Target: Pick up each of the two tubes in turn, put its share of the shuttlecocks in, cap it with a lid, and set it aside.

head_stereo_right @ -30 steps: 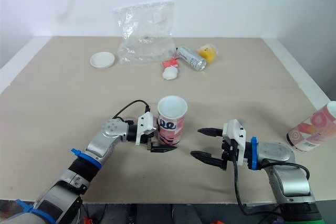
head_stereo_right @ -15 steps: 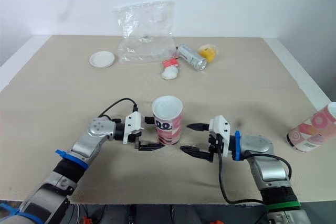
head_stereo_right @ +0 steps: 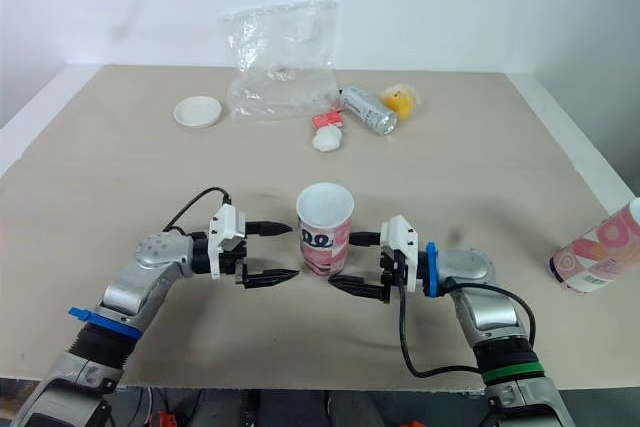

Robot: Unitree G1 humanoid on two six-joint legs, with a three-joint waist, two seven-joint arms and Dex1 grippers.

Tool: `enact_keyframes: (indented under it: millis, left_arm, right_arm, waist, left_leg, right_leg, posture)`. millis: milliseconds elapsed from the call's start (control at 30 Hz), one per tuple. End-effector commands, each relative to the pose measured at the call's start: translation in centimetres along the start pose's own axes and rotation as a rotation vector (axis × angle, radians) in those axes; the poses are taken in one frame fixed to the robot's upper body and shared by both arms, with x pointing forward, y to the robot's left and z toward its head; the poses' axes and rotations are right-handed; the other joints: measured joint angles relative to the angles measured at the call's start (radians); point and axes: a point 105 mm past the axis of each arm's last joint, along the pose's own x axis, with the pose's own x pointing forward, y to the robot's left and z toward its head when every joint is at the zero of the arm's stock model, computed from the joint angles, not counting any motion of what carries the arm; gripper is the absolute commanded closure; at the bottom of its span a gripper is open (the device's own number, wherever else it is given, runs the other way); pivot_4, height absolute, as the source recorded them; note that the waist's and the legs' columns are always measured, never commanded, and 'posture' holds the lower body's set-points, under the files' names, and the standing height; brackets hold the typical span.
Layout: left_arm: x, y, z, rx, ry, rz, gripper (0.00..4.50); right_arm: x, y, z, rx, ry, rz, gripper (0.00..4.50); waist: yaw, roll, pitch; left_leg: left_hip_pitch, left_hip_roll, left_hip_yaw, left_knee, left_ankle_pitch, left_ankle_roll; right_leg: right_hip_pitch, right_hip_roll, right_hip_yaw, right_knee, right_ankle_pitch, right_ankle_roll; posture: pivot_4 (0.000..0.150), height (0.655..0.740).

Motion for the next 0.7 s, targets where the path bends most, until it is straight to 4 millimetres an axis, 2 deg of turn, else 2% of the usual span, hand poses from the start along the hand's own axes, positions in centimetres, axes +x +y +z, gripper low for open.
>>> enact_keyframes:
  millis: [33,433,700]
  left_arm:
    - [-0.2,-0.2,1.2,0.053,-0.036,-0.009,0.0]
    - [-0.5,-0.2,0.9,0.105,-0.014,-0.017,0.0]
    - [-0.6,-0.3,0.7,0.116,-0.001,-0.018,0.0]
  right_arm:
    - [0.6,-0.3,0.8,-0.044,-0.021,0.019,0.04]
    - [2.3,-0.3,0.2,-0.052,-0.029,0.035,0.04]
    - [3.2,-0.5,0.6,-0.056,-0.047,0.042,0.04]
  waist:
    - [0.0,0.0,0.0]
    - [0.0,0.0,0.0]
    - [0.0,0.0,0.0]
  left_leg:
    - [0.0,0.0,0.0,0.0,0.0,0.0]
    - [0.0,0.0,0.0,0.001,0.0,0.0]
    - [0.001,0.0,0.0,0.001,0.0,0.0]
  right_leg:
    - [0.0,0.0,0.0,0.0,0.0,0.0]
    - [0.0,0.0,0.0,0.0,0.001,0.0]
    - [0.001,0.0,0.0,0.0,0.001,0.0]
  posture:
    - [0.15,0.74]
    - [0.15,0.74]
    - [0.15,0.74]
